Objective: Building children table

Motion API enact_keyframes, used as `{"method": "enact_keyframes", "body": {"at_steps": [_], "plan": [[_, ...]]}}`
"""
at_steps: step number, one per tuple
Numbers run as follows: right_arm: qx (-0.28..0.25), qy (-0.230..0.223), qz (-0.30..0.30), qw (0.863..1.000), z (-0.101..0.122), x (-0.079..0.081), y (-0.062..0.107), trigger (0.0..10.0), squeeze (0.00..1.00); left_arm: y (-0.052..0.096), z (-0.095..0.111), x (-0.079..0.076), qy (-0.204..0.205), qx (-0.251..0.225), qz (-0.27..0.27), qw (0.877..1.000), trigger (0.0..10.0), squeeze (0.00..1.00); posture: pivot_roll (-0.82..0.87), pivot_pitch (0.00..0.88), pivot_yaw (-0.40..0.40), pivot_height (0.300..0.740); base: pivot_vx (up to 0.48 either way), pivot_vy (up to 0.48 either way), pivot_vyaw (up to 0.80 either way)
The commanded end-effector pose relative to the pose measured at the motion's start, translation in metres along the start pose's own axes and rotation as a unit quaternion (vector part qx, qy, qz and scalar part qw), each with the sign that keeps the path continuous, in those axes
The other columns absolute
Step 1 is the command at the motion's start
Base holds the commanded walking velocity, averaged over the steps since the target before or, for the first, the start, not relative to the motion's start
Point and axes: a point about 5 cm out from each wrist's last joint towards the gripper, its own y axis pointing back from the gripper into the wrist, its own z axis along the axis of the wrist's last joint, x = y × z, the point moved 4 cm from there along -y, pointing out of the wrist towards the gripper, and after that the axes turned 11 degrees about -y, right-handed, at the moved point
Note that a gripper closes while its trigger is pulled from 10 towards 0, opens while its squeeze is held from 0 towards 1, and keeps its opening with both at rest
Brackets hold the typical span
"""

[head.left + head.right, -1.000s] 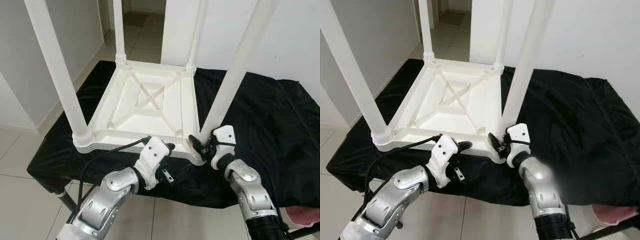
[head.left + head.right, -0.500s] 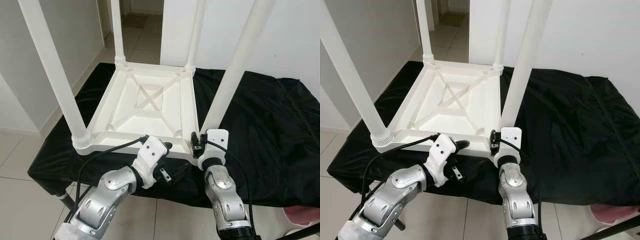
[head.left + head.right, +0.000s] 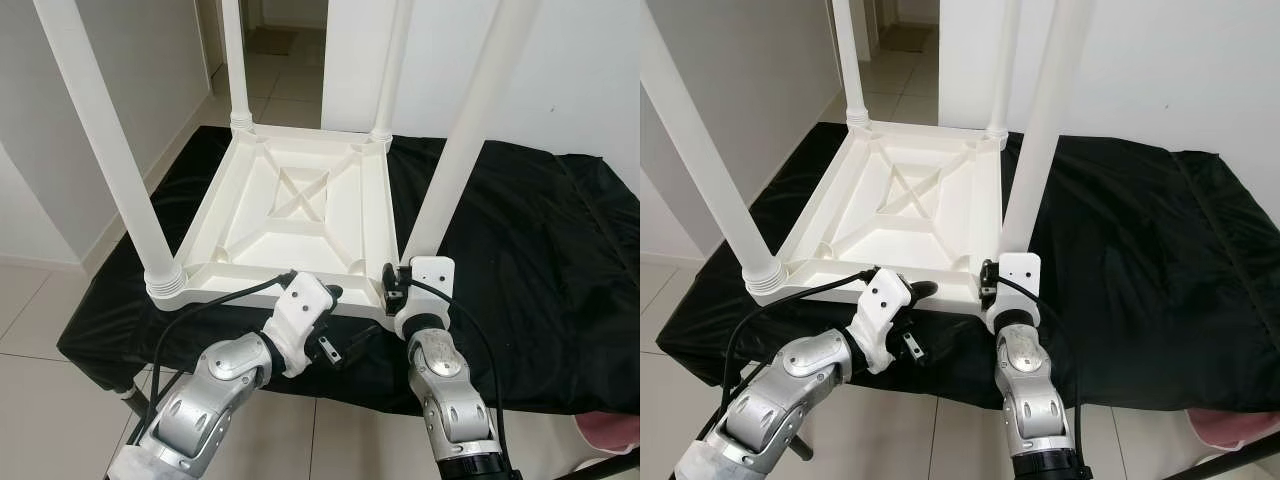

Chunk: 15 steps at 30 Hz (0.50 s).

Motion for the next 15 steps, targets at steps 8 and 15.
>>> {"method": "enact_keyframes", "body": {"at_steps": [8, 15], "plan": [[-0.011, -0.008, 0.01, 1.0, 0.007, -0.007, -0.001, 10.0, 1.0, 0.001, -0.005, -0.001, 0.001, 0.008, 0.003, 1.0, 10.0, 0.0, -0.03, 0.009, -0.007, 0.74, 0.0, 0.0, 0.0], [-0.01, 0.018, 0.052, 0.998, 0.011, -0.017, -0.004, 10.0, 0.0, 0.003, -0.007, -0.002, 0.001, 0.012, 0.001, 1.0, 10.0, 0.0, -0.04, 0.01, -0.006, 0.74, 0.0, 0.0, 0.0]]}}
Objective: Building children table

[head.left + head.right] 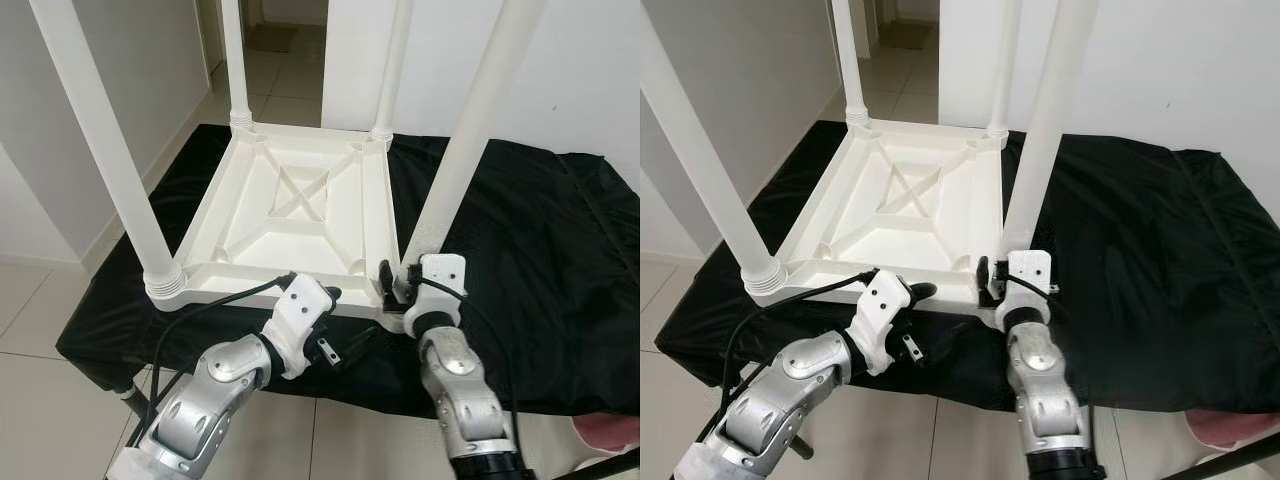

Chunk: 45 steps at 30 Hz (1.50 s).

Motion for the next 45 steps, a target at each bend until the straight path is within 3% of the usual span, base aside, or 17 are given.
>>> {"method": "enact_keyframes", "body": {"at_steps": [1, 18, 25, 31, 41, 43, 44, 45], "plan": [[-0.002, -0.006, 0.013, 1.0, 0.001, 0.0, -0.001, 10.0, 0.0, 0.001, -0.003, 0.0, -0.004, 0.006, 0.001, 1.0, 10.0, 0.0, -0.04, 0.02, -0.008, 0.74, 0.0, 0.0, 0.0], [0.015, 0.017, 0.099, 0.995, -0.001, 0.001, 0.003, 10.0, 0.0, 0.006, -0.007, 0.0, 0.002, 0.014, 0.008, 1.0, 10.0, 0.0, -0.03, 0.013, -0.014, 0.74, 0.0, 0.0, 0.0], [0.041, 0.077, 0.191, 0.978, -0.011, -0.004, 0.004, 10.0, 0.0, 0.005, -0.008, -0.001, -0.004, 0.016, 0.003, 1.0, 10.0, 0.0, -0.03, 0.007, -0.018, 0.74, 0.0, 0.0, 0.0], [0.051, 0.086, 0.219, 0.971, -0.01, -0.011, 0.003, 10.0, 0.0, 0.007, -0.009, -0.002, -0.004, 0.019, 0.003, 1.0, 10.0, 0.0, -0.02, 0.004, -0.019, 0.74, 0.0, 0.0, 0.0], [0.061, 0.093, 0.269, 0.957, -0.013, -0.009, 0.002, 10.0, 0.0, 0.006, -0.009, -0.003, -0.009, 0.02, -0.001, 1.0, 10.0, 0.0, -0.01, 0.0, -0.012, 0.74, 0.0, 0.0, 0.0], [0.063, 0.096, 0.281, 0.953, -0.013, -0.007, 0.001, 9.7, 0.0, 0.006, -0.009, -0.002, -0.011, 0.021, -0.002, 1.0, 10.0, 0.0, -0.01, 0.0, -0.01, 0.74, 0.0, 0.0, 0.0], [0.064, 0.1, 0.288, 0.95, -0.014, -0.006, -0.001, 8.8, 0.0, 0.006, -0.009, -0.001, -0.013, 0.022, -0.003, 1.0, 10.0, 0.0, -0.01, 0.0, -0.01, 0.74, 0.0, 0.0, 0.0], [0.066, 0.104, 0.295, 0.948, -0.014, -0.005, -0.004, 6.0, 0.0, 0.006, -0.009, -0.001, -0.014, 0.022, -0.004, 1.0, 10.0, 0.0, -0.01, 0.0, -0.01, 0.74, 0.0, 0.0, 0.0]]}}
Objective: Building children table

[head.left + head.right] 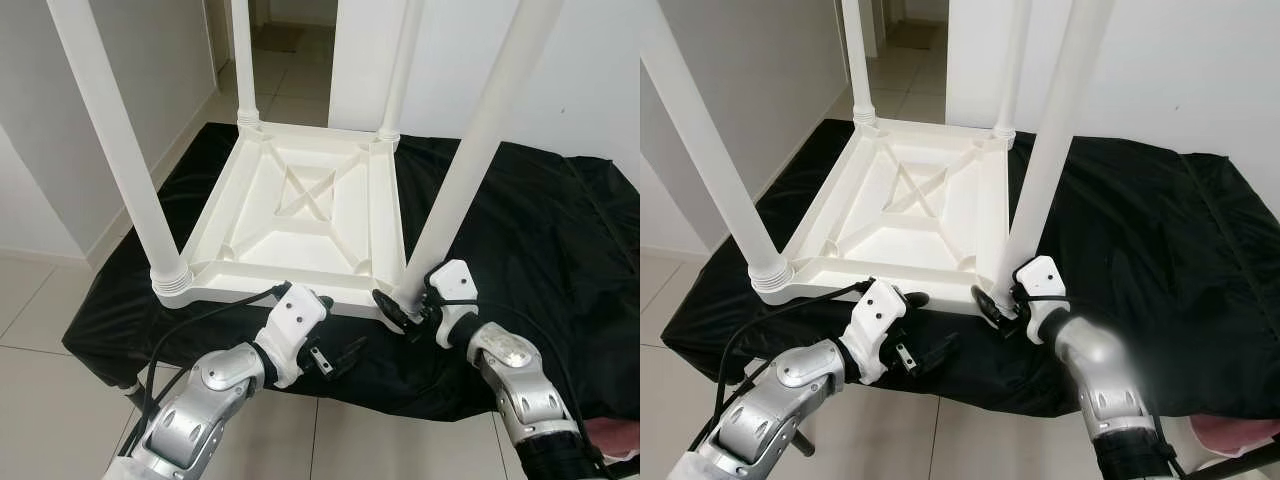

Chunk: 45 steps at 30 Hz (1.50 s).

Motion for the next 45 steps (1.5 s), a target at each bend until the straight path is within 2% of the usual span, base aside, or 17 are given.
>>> {"method": "enact_keyframes", "body": {"at_steps": [1, 2, 3, 6, 7, 16, 18, 19, 21, 22, 27, 31, 38, 42, 45], "plan": [[0.004, 0.006, 0.016, 1.0, -0.001, 0.001, -0.003, 6.0, 0.0, 0.0, 0.0, 0.0, -0.009, 0.001, -0.008, 1.0, 10.0, 0.0, -0.01, 0.0, -0.01, 0.74, 0.0, 0.0, 0.0], [0.005, 0.007, 0.017, 1.0, -0.001, 0.0, -0.004, 6.0, 0.0, 0.0, 0.0, 0.0, -0.009, 0.001, -0.008, 1.0, 10.0, 0.0, -0.01, 0.0, -0.01, 0.74, 0.0, 0.0, 0.0], [0.007, 0.009, 0.019, 1.0, -0.003, -0.002, -0.004, 3.3, 0.0, -0.001, 0.001, -0.001, -0.01, 0.0, -0.009, 1.0, 10.0, 0.0, -0.01, 0.0, -0.012, 0.74, 0.0, 0.0, 0.0], [0.008, 0.01, 0.019, 1.0, -0.003, -0.003, -0.004, 3.3, 0.0, -0.001, 0.001, -0.002, -0.01, -0.001, -0.009, 1.0, 10.0, 0.0, -0.01, 0.0, -0.012, 0.74, 0.0, 0.0, 0.0], [0.008, 0.01, 0.021, 1.0, -0.004, -0.004, -0.004, 0.0, 0.0, -0.002, 0.001, -0.002, -0.01, -0.001, -0.009, 1.0, 10.0, 0.0, -0.01, 0.0, -0.014, 0.74, 0.0, 0.0, 0.0], [0.006, 0.007, 0.024, 1.0, -0.006, -0.007, -0.004, 0.0, 0.0, -0.003, 0.002, -0.003, -0.013, -0.002, -0.01, 1.0, 10.0, 0.0, -0.01, 0.0, -0.014, 0.74, 0.0, 0.0, 0.0], [0.006, 0.001, 0.027, 1.0, -0.007, -0.006, -0.004, 0.2, 0.0, -0.004, 0.001, -0.003, -0.014, -0.002, -0.012, 1.0, 10.0, 0.0, -0.01, 0.0, -0.011, 0.74, 0.0, 0.0, 0.0], [0.004, -0.001, 0.024, 1.0, -0.007, -0.006, -0.004, 3.8, 0.0, -0.004, 0.002, -0.003, -0.014, -0.002, -0.014, 1.0, 10.0, 0.0, -0.01, 0.0, -0.008, 0.74, 0.0, 0.0, 0.0], [0.002, -0.003, 0.023, 1.0, -0.007, -0.006, -0.004, 3.8, 0.0, -0.004, 0.002, -0.003, -0.015, -0.002, -0.014, 1.0, 10.0, 0.0, -0.01, 0.0, -0.007, 0.74, 0.0, 0.0, 0.0], [0.0, -0.008, 0.02, 1.0, -0.007, -0.006, -0.003, 10.0, 0.0, -0.004, 0.002, -0.004, -0.014, -0.002, -0.015, 1.0, 10.0, 0.0, -0.01, 0.0, -0.008, 0.74, 0.0, 0.0, 0.0], [-0.003, -0.027, 0.003, 1.0, -0.007, -0.007, -0.002, 10.0, 0.0, -0.004, 0.0, -0.004, -0.015, -0.001, -0.017, 1.0, 10.0, 0.0, -0.01, 0.0, -0.008, 0.74, 0.0, 0.0, 0.0], [-0.011, -0.052, -0.043, 0.998, -0.005, -0.007, -0.003, 10.0, 0.0, -0.003, 0.0, -0.004, -0.014, 0.0, -0.016, 1.0, 10.0, 0.0, -0.01, 0.0, -0.012, 0.74, 0.0, 0.0, 0.0], [-0.018, -0.066, -0.065, 0.996, -0.003, -0.003, -0.002, 10.0, 0.0, -0.003, -0.001, -0.004, -0.013, 0.001, -0.015, 1.0, 10.0, 0.0, -0.01, 0.0, -0.012, 0.74, 0.0, 0.0, 0.0], [-0.035, -0.081, -0.104, 0.991, 0.002, 0.005, 0.001, 10.0, 0.0, -0.003, -0.002, -0.002, -0.012, 0.002, -0.011, 1.0, 10.0, 0.0, -0.01, 0.0, -0.018, 0.74, 0.0, 0.0, 0.0], [-0.039, -0.089, -0.129, 0.987, 0.002, 0.004, 0.002, 10.0, 0.0, -0.002, -0.002, -0.002, -0.012, 0.002, -0.01, 1.0, 10.0, 0.0, -0.01, 0.0, -0.018, 0.74, 0.0, 0.0, 0.0]]}}
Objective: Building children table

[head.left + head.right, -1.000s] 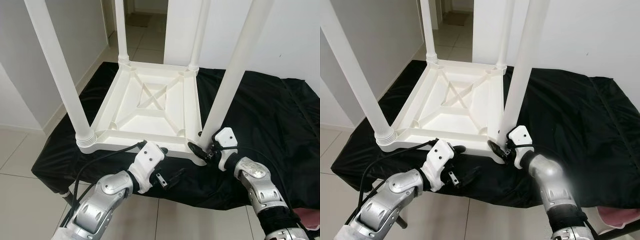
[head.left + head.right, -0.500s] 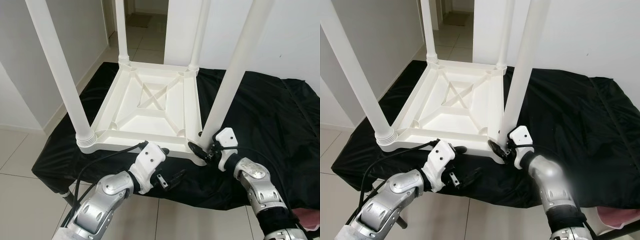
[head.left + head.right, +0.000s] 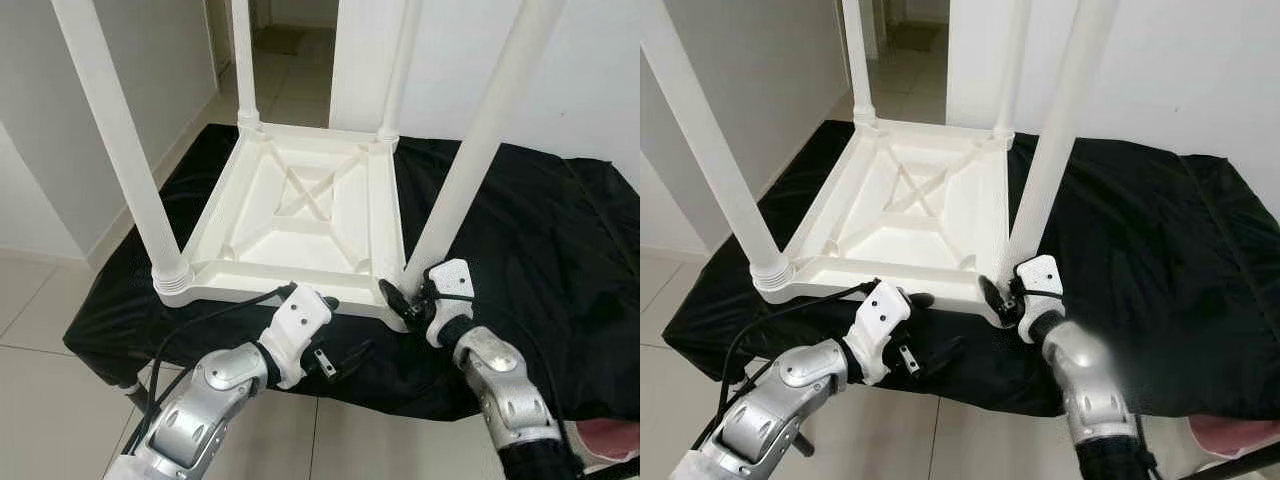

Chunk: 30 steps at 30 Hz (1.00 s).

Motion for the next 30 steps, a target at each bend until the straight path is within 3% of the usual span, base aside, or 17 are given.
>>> {"method": "enact_keyframes", "body": {"at_steps": [1, 2, 5, 8, 12, 19, 26, 27, 30], "plan": [[-0.017, -0.019, -0.037, 0.999, 0.005, -0.003, 0.002, 10.0, 0.0, 0.0, -0.004, 0.0, -0.003, 0.008, -0.005, 1.0, 10.0, 0.0, -0.01, 0.0, -0.018, 0.74, 0.0, 0.0, 0.0], [-0.017, -0.019, -0.037, 0.999, 0.005, -0.003, 0.002, 10.0, 0.0, 0.0, -0.004, 0.0, -0.003, 0.008, -0.005, 1.0, 10.0, 0.0, -0.01, 0.0, -0.018, 0.74, 0.0, 0.0, 0.0], [-0.024, -0.052, -0.155, 0.986, -0.002, -0.008, 0.009, 10.0, 0.0, 0.001, -0.005, 0.0, -0.003, 0.009, -0.005, 1.0, 10.0, 0.0, -0.01, 0.0, -0.019, 0.74, 0.0, 0.0, 0.0], [-0.023, -0.065, -0.2, 0.977, -0.006, -0.005, 0.013, 10.0, 0.0, 0.0, -0.005, 0.001, -0.003, 0.009, -0.004, 1.0, 10.0, 0.0, -0.01, 0.0, -0.018, 0.74, 0.0, 0.0, 0.0], [-0.025, -0.066, -0.222, 0.972, -0.006, -0.003, 0.016, 10.0, 0.0, 0.0, -0.005, 0.001, -0.003, 0.009, -0.004, 1.0, 10.0, 0.0, -0.01, 0.0, -0.018, 0.74, 0.0, 0.0, 0.0], [-0.015, -0.089, -0.241, 0.966, -0.013, 0.014, 0.017, 10.0, 0.0, 0.0, -0.006, 0.001, -0.004, 0.009, -0.007, 1.0, 10.0, 0.0, -0.01, 0.0, -0.006, 0.74, 0.0, 0.0, 0.0], [-0.015, -0.083, -0.245, 0.966, -0.011, 0.015, 0.015, 10.0, 0.0, -0.002, -0.006, 0.002, -0.005, 0.008, -0.011, 1.0, 10.0, 0.0, -0.01, 0.0, -0.001, 0.74, 0.0, 0.0, 0.0], [-0.015, -0.082, -0.246, 0.966, -0.011, 0.014, 0.015, 10.0, 1.0, -0.002, -0.006, 0.002, -0.006, 0.008, -0.011, 1.0, 10.0, 0.0, -0.01, 0.0, -0.001, 0.74, 0.0, 0.0, 0.0], [-0.02, -0.076, -0.24, 0.968, -0.008, 0.013, 0.013, 10.0, 1.0, -0.002, -0.007, 0.003, -0.008, 0.009, -0.011, 1.0, 10.0, 0.0, -0.01, 0.0, 0.0, 0.74, 0.0, 0.0, 0.0]]}}
